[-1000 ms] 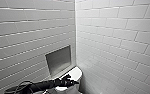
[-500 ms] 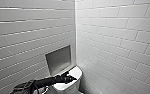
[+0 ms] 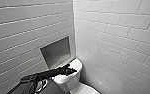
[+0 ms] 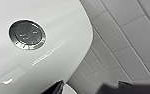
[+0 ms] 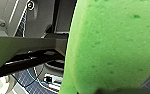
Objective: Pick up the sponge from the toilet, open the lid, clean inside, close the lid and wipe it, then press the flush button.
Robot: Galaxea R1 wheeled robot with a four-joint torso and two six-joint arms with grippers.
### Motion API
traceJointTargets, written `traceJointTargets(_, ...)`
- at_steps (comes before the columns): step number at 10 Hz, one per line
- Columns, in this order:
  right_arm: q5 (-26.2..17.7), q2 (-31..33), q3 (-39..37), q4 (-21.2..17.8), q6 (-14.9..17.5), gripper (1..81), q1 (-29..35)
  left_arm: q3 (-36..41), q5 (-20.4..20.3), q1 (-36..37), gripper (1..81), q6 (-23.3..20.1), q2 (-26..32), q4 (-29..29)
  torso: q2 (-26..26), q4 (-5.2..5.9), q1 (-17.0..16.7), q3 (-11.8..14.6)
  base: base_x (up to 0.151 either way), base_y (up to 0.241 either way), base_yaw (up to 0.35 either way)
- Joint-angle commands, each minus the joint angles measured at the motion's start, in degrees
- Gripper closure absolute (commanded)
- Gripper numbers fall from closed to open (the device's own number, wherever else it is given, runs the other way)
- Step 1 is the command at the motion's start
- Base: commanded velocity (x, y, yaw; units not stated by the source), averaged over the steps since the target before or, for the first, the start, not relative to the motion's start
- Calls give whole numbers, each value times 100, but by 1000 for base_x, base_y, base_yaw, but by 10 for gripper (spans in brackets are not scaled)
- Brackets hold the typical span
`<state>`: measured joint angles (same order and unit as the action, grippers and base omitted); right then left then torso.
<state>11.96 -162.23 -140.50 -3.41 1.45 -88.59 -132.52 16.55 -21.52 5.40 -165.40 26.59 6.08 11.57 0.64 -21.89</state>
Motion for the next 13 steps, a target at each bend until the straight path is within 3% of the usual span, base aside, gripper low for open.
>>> traceJointTargets(1, -352, 30, 94, -11, -4, 811, 56, -63, 260, 1065, 10, -4, 129, 57, 0, 0, 0, 6, 0, 0, 0)
traceJointTargets(5, -352, -5, 59, -1, 4, 811, 56, -63, 409, 1356, 10, -4, 349, 136, -5, 2, 6, -171, 0, 0, 0)
traceJointTargets(6, -352, -5, 59, -1, 4, 811, 56, -63, 445, 1382, 811, -4, 385, 136, -5, 0, 6, -172, 0, 0, 0)
traceJointTargets(12, -352, -22, 59, 7, 4, 811, 38, -528, 463, 1540, 811, -4, 271, 57, -7, 0, 6, -175, 0, 0, 0)
traceJointTargets(13, -352, -22, 59, 7, 4, 811, 38, -617, 463, 1549, 811, -4, 270, 48, -7, 0, 6, -531, 0, 0, 0)
